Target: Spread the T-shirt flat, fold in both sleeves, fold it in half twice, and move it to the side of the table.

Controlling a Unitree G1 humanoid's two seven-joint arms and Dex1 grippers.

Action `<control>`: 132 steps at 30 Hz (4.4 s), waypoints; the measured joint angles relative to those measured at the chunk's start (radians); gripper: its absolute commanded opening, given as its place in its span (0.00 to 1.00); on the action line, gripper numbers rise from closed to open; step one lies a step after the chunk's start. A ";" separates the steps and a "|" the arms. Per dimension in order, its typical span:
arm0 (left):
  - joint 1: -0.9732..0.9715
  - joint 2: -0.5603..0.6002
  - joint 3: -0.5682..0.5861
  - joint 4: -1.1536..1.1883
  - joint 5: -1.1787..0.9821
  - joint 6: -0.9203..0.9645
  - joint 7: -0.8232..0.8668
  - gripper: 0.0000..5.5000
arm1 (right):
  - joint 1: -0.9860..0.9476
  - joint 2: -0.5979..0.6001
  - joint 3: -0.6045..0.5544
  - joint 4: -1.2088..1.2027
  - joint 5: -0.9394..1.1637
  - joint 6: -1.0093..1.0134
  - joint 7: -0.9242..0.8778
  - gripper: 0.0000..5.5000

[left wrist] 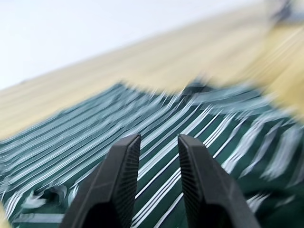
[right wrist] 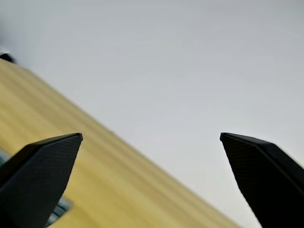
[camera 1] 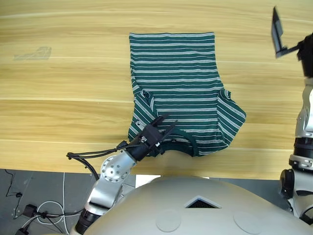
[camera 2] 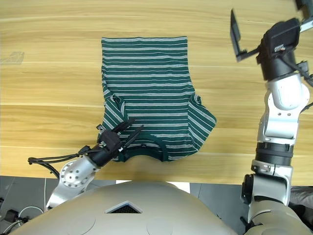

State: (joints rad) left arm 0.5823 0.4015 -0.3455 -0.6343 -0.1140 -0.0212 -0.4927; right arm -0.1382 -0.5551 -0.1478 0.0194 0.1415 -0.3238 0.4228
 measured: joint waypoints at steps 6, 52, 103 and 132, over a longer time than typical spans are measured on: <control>0.053 0.039 0.200 -0.148 -0.472 0.021 -0.079 0.26 | 0.266 -0.097 -0.001 -0.100 0.329 0.228 0.399 0.98; -0.089 -0.167 0.486 0.030 -0.184 0.072 0.265 0.26 | 0.421 -0.077 0.037 0.006 0.228 0.544 0.435 0.28; -0.084 -0.181 0.388 0.081 -0.105 0.051 0.199 0.26 | 0.449 0.064 0.330 -0.300 0.030 0.573 0.265 0.10; -0.085 -0.181 0.383 0.107 -0.086 0.041 0.201 0.26 | 0.553 -0.066 0.078 -0.305 0.305 0.558 0.561 0.32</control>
State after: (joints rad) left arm 0.4968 0.2210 0.0380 -0.5273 -0.2002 0.0197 -0.2917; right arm 0.4152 -0.6206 -0.0700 -0.2859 0.4470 0.2338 0.9840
